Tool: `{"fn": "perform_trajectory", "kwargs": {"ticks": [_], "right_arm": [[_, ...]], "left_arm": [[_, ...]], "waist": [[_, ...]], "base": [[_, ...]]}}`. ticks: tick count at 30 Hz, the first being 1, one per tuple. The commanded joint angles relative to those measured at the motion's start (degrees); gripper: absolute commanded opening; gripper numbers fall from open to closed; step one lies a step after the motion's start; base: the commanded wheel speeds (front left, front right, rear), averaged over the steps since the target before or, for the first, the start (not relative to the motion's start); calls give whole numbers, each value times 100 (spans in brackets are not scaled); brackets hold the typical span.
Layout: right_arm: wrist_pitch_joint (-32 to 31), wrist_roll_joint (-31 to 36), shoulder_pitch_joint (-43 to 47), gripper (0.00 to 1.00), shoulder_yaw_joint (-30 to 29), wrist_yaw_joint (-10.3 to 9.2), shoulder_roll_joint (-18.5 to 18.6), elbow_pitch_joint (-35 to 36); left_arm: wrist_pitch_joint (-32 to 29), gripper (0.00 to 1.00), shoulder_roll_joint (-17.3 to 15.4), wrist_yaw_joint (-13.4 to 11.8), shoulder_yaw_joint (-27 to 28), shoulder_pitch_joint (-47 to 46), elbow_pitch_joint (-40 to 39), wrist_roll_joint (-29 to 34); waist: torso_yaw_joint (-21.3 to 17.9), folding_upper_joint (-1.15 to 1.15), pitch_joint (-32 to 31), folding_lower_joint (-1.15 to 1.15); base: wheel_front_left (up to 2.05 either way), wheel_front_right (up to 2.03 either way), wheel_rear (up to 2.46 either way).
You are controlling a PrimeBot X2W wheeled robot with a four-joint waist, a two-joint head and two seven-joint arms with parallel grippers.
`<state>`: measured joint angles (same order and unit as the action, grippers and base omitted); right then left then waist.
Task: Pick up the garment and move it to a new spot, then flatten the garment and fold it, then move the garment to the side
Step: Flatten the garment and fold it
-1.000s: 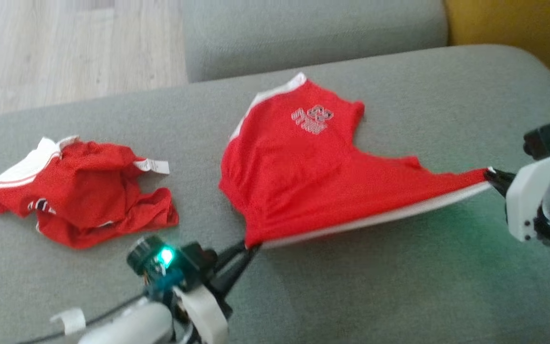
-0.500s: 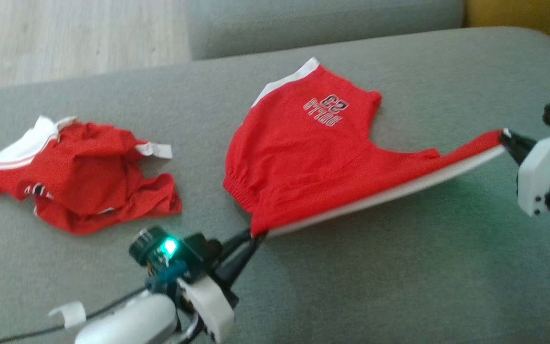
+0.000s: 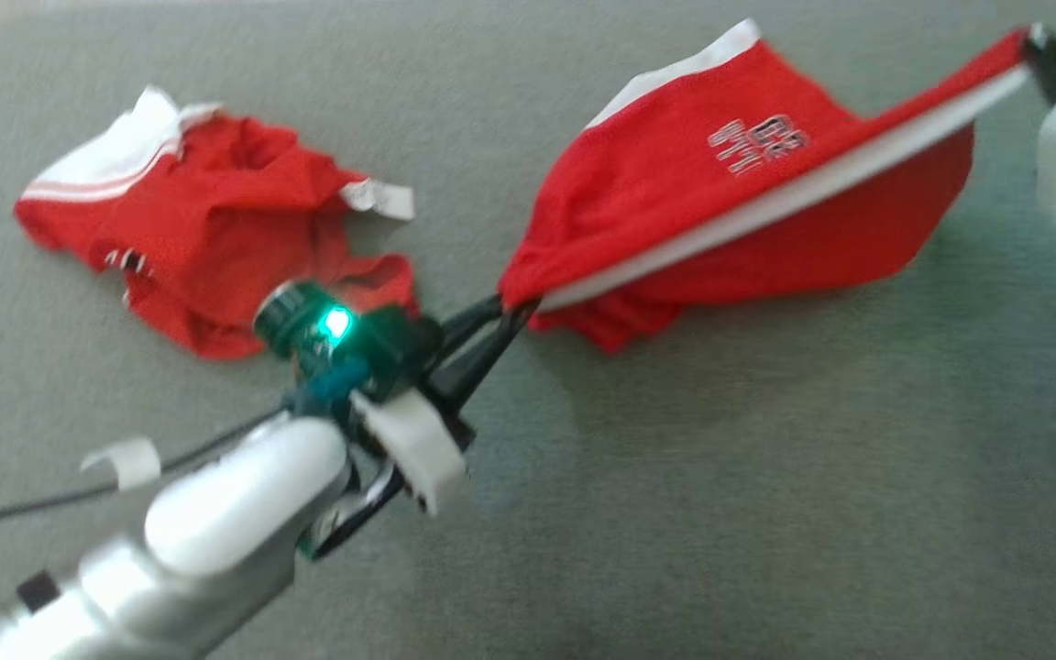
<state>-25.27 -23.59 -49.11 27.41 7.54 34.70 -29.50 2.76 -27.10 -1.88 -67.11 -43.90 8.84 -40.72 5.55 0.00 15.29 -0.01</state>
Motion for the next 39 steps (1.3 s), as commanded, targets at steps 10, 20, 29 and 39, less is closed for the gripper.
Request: {"fn": "perform_trajectory", "kwargs": {"ticks": [10,20,29,39], "right_arm": [[82,320,-1343,0,553,-5,-80,-595],[563,389,-2045,0,1091,-5,-243,-1545],[1194,376,-2331,100,1243,-5,-355,-2192],[2812,5,-2082,100,1174,-5,-623,-2501]], "left_arm": [[-34,0,472,470,357,-1021,767,-147],[94,0,919,721,264,-1414,1447,-172],[353,100,1142,715,343,-1473,1815,-267],[905,100,979,229,804,-1214,2045,-454]], "waist": [[705,0,942,1],[998,0,1272,1],[1054,0,1338,1],[724,0,789,1]], "base": [[0,0,0],[0,0,0],[0,0,0],[0,0,0]]}}
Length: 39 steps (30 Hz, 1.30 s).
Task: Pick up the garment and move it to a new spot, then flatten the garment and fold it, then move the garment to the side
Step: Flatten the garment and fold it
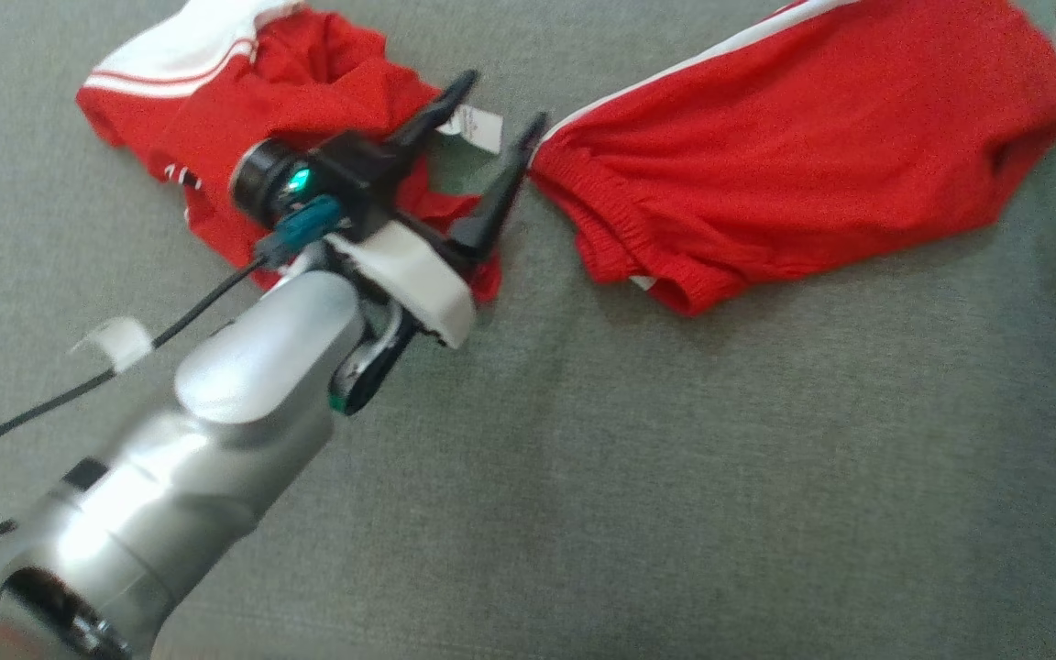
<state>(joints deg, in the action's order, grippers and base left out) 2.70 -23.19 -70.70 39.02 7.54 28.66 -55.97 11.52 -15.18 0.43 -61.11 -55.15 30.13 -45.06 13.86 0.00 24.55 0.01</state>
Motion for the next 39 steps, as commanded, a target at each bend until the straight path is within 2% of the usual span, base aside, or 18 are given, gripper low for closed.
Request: {"fn": "perform_trajectory", "kwargs": {"ticks": [1,7,9,10,14,17,21,28,32,39], "right_arm": [[185,-135,146,100,-35,-5,-47,147],[966,-599,671,100,-268,-5,-232,341],[1106,-734,875,100,-461,-5,-293,479],[1182,-816,1135,100,-679,-5,-359,674],[1224,-797,1822,100,-1173,-5,-558,1184],[1227,-598,2510,100,-1664,-5,-760,1687],[1228,-233,3547,100,-2285,-5,-1144,2220],[1229,479,5161,100,-3125,-5,-2196,2933],[1229,750,5566,100,-3271,-5,-2414,3135],[1030,952,5634,100,-3487,-5,-2507,3327]], "left_arm": [[87,100,-254,-84,270,-41,-99,-27],[335,100,-505,-673,877,405,-497,114],[343,100,-549,-870,1249,652,-818,253],[345,100,-540,-1023,1683,1013,-1171,422],[346,100,-429,-1116,2406,1867,-1687,788],[347,100,-258,-1059,2854,2481,-1905,1056],[347,100,0,-851,3282,3182,-1946,1413],[347,100,506,-432,4035,4287,-1970,1960],[347,100,719,-193,4320,4615,-1983,2237],[348,100,941,114,4616,4647,-1913,2532]], "waist": [[-152,0,-219,-1],[-431,0,-720,-1],[-515,0,-863,-1],[-589,0,-1006,-1],[-758,0,-1263,-1],[-853,0,-1443,-1],[-935,0,-1661,-1],[-1179,0,-1937,-1],[-1204,0,-1963,-1],[-1084,0,-1879,-1]], "base": [[0,0,0],[0,0,0],[0,0,0],[0,0,0],[0,0,0],[0,0,0],[0,0,0],[0,0,0],[0,0,0],[0,0,0]]}}
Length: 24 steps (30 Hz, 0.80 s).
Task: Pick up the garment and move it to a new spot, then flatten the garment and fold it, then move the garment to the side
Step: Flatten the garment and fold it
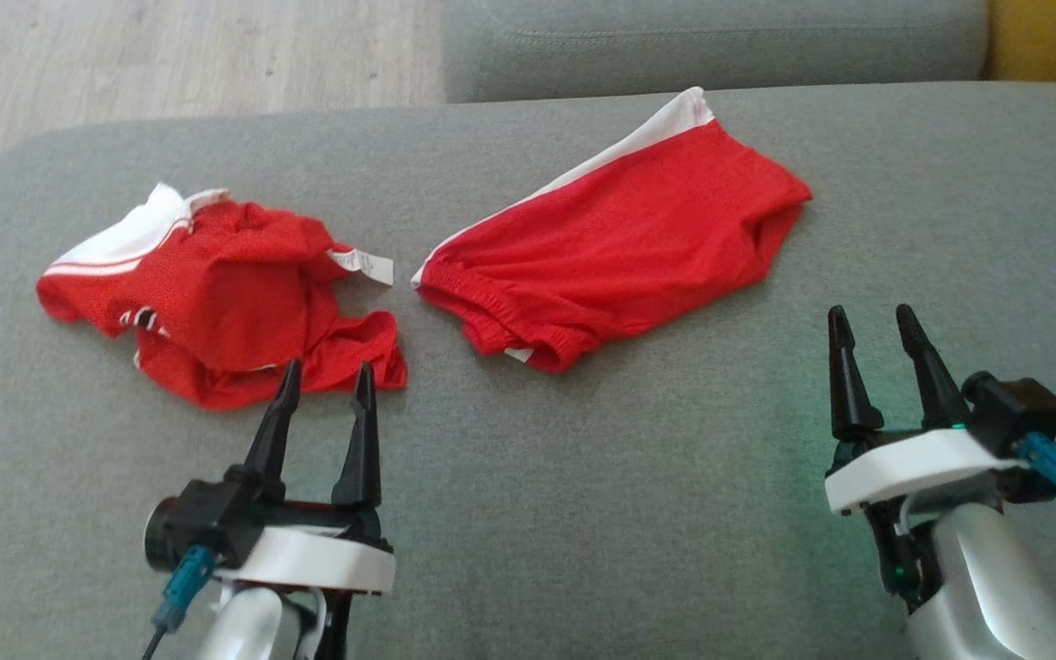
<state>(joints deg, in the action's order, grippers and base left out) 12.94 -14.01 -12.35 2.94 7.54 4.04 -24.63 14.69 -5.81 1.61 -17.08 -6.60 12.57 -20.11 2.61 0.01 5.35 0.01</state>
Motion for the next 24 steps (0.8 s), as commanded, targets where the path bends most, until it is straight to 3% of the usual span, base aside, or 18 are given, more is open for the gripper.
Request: {"fn": "perform_trajectory", "kwargs": {"ticks": [1,8,16,24], "right_arm": [[-69,71,-239,100,84,-5,-48,211],[-790,-110,-975,100,-503,-5,-56,46],[-1797,-545,-2383,100,-1881,-5,-79,-1148],[-2299,338,-3380,100,-3038,-5,63,-2603]], "left_arm": [[30,100,35,41,230,-237,-149,84],[30,100,208,248,226,-501,-106,289],[30,100,284,388,22,-884,28,308],[30,100,291,331,-366,-1054,-25,107]], "waist": [[80,-1,83,-1],[473,-1,628,-1],[1002,-1,1157,-1],[1264,-1,1379,-1]], "base": [[0,0,0],[0,0,0],[0,0,0],[0,0,0]]}}
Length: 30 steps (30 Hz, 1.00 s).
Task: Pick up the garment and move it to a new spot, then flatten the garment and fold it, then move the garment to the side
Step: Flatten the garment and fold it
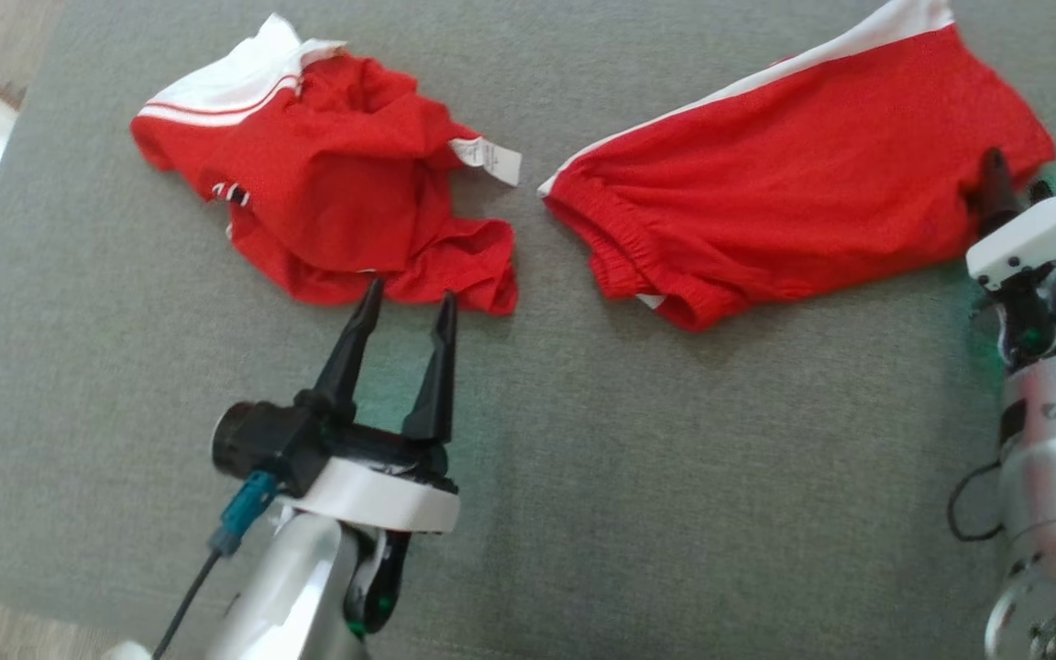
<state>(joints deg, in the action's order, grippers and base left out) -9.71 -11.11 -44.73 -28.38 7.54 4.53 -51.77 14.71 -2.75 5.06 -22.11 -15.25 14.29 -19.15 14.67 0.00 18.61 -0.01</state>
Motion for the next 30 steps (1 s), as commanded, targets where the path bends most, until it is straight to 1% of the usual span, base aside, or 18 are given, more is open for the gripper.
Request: {"fn": "perform_trajectory", "kwargs": {"ticks": [1,4,8,9,10,11,12,13,14,17,23,28,30], "right_arm": [[-100,193,-211,100,-33,-5,36,-44],[-246,591,-376,100,-311,-5,50,-404],[-358,818,-553,100,-469,-5,-9,-698],[-380,862,-579,96,-480,-5,-22,-758],[-402,900,-599,84,-487,-5,-34,-816],[-415,928,-616,67,-492,-5,-46,-868],[-412,953,-631,44,-500,-5,-55,-907],[-404,975,-644,12,-511,-5,-62,-940],[-392,987,-662,0,-513,-5,-69,-969],[-305,995,-702,0,-476,-5,-83,-995],[410,734,-743,0,31,-5,-118,-884],[961,406,-435,0,253,-5,-34,-718],[1207,125,-158,0,255,-5,9,-580]], "left_arm": [[29,100,-14,-11,89,-215,-192,18],[29,100,-14,-44,29,-271,-226,-56],[29,100,-13,-91,-23,-306,-268,-138],[29,100,-13,-100,-32,-308,-272,-151],[29,100,-13,-109,-39,-308,-276,-165],[29,100,-13,-117,-45,-308,-278,-176],[29,100,-13,-124,-49,-307,-279,-186],[29,100,-13,-129,-51,-307,-279,-193],[29,100,-13,-134,-50,-307,-279,-197],[29,100,-13,-141,-38,-308,-278,-198],[29,100,-13,-135,21,-281,-237,-160],[29,100,-13,-111,68,-195,-212,-127],[29,100,-13,-80,114,-134,-204,-85]], "waist": [[79,0,64,1],[122,0,85,1],[157,0,93,1],[161,0,92,1],[164,0,89,1],[166,0,86,1],[167,0,83,1],[168,0,80,1],[168,0,78,1],[160,0,74,1],[61,0,-16,1],[-137,0,-214,1],[-295,0,-349,1]], "base": [[0,0,0],[0,0,0],[0,0,0],[0,0,0],[0,0,0],[0,0,0],[0,0,0],[0,0,0],[0,0,0],[0,0,0],[0,0,0],[0,0,0],[0,0,0]]}}
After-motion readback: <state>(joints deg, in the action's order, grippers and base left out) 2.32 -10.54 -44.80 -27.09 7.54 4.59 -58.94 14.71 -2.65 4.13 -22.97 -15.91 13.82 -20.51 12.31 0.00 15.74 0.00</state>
